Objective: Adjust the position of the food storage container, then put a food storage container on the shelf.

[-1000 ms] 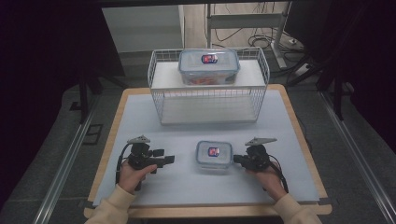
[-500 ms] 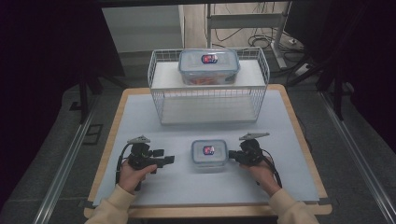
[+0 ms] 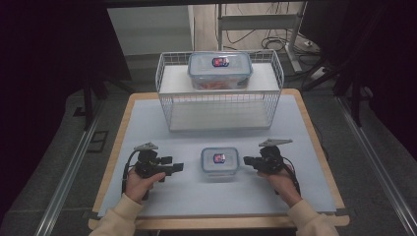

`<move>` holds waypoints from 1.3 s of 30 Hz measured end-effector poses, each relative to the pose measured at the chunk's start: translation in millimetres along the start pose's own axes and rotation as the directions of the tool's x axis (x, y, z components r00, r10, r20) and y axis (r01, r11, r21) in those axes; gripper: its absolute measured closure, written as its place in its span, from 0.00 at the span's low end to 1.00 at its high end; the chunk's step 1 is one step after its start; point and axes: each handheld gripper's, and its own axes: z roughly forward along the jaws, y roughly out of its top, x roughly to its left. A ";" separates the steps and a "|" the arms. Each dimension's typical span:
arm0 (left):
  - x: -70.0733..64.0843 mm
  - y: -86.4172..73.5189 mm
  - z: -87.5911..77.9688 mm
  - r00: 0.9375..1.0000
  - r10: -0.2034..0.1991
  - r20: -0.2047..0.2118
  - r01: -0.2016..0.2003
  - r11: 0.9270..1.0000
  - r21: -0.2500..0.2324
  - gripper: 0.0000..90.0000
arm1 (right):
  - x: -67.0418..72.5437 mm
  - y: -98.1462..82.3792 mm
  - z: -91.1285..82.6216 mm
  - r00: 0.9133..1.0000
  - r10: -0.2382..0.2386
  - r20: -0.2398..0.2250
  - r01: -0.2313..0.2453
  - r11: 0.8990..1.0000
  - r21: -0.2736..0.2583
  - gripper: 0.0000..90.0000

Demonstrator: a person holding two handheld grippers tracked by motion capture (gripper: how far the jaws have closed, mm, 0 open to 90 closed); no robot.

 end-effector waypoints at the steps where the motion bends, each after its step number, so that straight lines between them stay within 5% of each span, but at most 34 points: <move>1: -0.3 0.5 -0.1 1.000 0.000 -0.003 0.000 1.000 -0.002 0.32 | -0.4 0.0 -2.6 1.000 0.005 -0.008 -0.005 1.000 -0.005 0.99; 7: -4.3 2.9 1.5 1.000 -0.002 -0.014 0.002 1.000 -0.012 0.28 | -1.6 0.0 -11.8 0.998 -0.004 -0.068 0.002 1.000 -0.027 0.93; 12: -8.5 5.7 4.1 1.000 -0.017 -0.006 0.017 1.000 -0.016 0.26 | -3.9 2.1 -15.0 0.991 0.027 -0.130 -0.034 0.998 -0.050 0.62; 15: -11.3 7.7 7.1 0.999 -0.026 0.024 0.027 0.999 -0.020 0.25 | -4.6 3.5 -17.7 0.984 0.062 -0.167 -0.073 0.996 -0.057 0.53; 31: -24.7 19.9 41.3 0.996 -0.050 0.077 0.047 0.998 0.032 0.26 | -2.3 9.0 -5.6 0.964 0.122 -0.235 -0.129 0.991 -0.017 0.37; 36: -24.3 24.3 56.9 0.989 -0.097 0.109 0.091 0.994 0.059 0.27 | -1.7 11.8 6.6 0.958 0.147 -0.246 -0.147 0.989 0.016 0.35; 39: -23.6 25.7 66.9 0.977 -0.144 0.158 0.132 0.988 0.080 0.28 | -3.4 12.9 10.3 0.952 0.160 -0.260 -0.159 0.987 0.028 0.34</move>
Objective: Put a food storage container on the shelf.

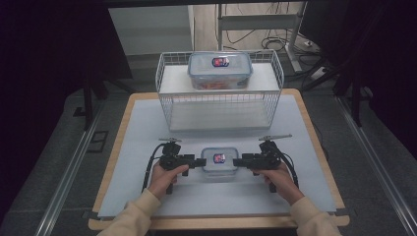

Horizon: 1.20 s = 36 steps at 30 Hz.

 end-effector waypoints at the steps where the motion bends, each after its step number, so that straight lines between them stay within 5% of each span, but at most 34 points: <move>1: -0.3 0.2 1.9 1.000 0.001 -0.002 -0.001 1.000 0.002 0.28 | -0.6 1.2 2.0 1.000 0.005 0.001 -0.005 1.000 0.005 0.33; 22: 4.1 -3.4 14.0 0.997 -0.063 0.052 0.060 0.997 0.056 0.42 | -9.0 -3.5 16.3 0.993 0.111 -0.039 -0.108 0.991 0.078 0.41; 36: -6.6 -10.9 2.6 0.999 0.003 0.034 -0.004 1.000 0.022 0.55 | -4.9 -8.9 6.7 0.986 0.156 -0.058 -0.155 0.988 0.025 0.56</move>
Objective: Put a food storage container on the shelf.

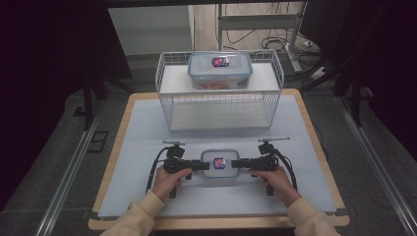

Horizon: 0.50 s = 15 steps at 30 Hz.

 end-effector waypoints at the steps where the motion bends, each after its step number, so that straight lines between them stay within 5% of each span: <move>1: -0.4 -1.0 -0.9 1.000 0.000 0.002 0.000 1.000 -0.003 0.56 | 0.6 -0.4 -0.5 1.000 0.002 -0.002 -0.002 1.000 0.000 0.57; 15: -8.4 -4.3 -5.6 0.999 0.041 -0.024 -0.042 0.999 -0.028 0.57 | 9.2 -2.8 -4.0 1.000 -0.026 0.008 0.026 0.999 -0.026 0.58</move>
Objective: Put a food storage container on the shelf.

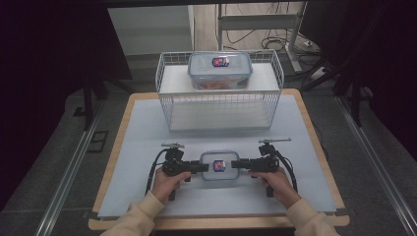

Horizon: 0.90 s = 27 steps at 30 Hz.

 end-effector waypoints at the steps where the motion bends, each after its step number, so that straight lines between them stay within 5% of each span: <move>1: -0.8 0.4 -0.7 1.000 0.002 0.002 -0.002 1.000 -0.005 0.57 | 0.7 0.5 -0.8 1.000 -0.009 0.000 0.009 1.000 -0.004 0.58; 17: -13.4 8.1 -12.9 0.998 0.065 -0.007 -0.065 0.997 -0.046 0.58 | 19.7 8.1 -12.2 0.993 -0.118 0.018 0.119 0.992 -0.051 0.58; 27: -20.0 14.0 -19.6 0.995 0.097 -0.011 -0.097 0.993 -0.065 0.58 | 28.1 11.9 -17.1 0.989 -0.147 0.028 0.149 0.986 -0.076 0.58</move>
